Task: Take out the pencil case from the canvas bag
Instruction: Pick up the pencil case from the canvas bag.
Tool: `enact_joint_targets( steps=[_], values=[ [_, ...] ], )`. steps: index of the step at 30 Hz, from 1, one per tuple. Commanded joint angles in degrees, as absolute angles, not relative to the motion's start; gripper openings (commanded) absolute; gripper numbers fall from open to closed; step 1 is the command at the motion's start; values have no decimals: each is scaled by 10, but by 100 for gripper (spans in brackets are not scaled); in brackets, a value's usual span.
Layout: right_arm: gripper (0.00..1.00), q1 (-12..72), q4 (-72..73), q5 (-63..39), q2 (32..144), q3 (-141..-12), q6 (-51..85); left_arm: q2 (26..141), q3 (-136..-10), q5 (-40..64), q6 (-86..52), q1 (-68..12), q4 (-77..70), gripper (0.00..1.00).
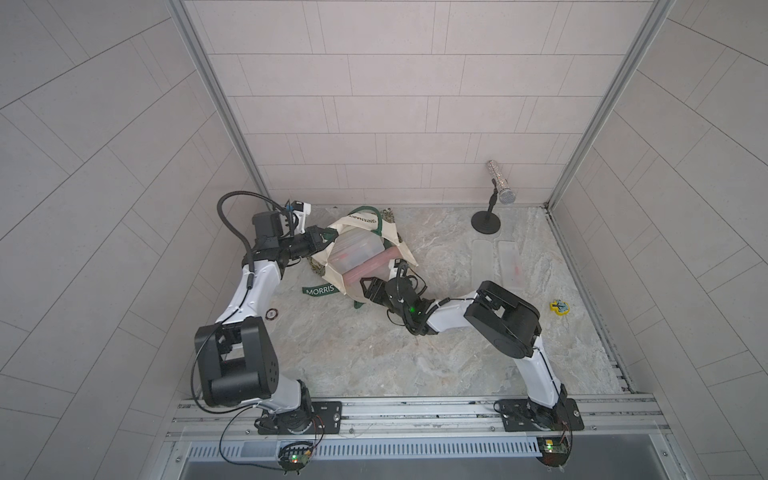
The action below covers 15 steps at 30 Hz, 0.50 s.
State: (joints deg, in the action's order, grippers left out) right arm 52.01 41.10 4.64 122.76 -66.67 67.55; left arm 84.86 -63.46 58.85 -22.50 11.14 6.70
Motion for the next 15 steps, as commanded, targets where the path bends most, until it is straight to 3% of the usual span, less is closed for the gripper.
enact_joint_targets(
  steps=[1,8,15],
  values=[
    [68,518,384,46,1252,-680,707,824,-635,606,-224,116,35,0],
    [54,503,467,29,1301,-684,750,823,-634,606,-225,115,34,0],
    [52,478,535,24,1320,-696,753,820,-630,601,-225,115,31,0]
  ],
)
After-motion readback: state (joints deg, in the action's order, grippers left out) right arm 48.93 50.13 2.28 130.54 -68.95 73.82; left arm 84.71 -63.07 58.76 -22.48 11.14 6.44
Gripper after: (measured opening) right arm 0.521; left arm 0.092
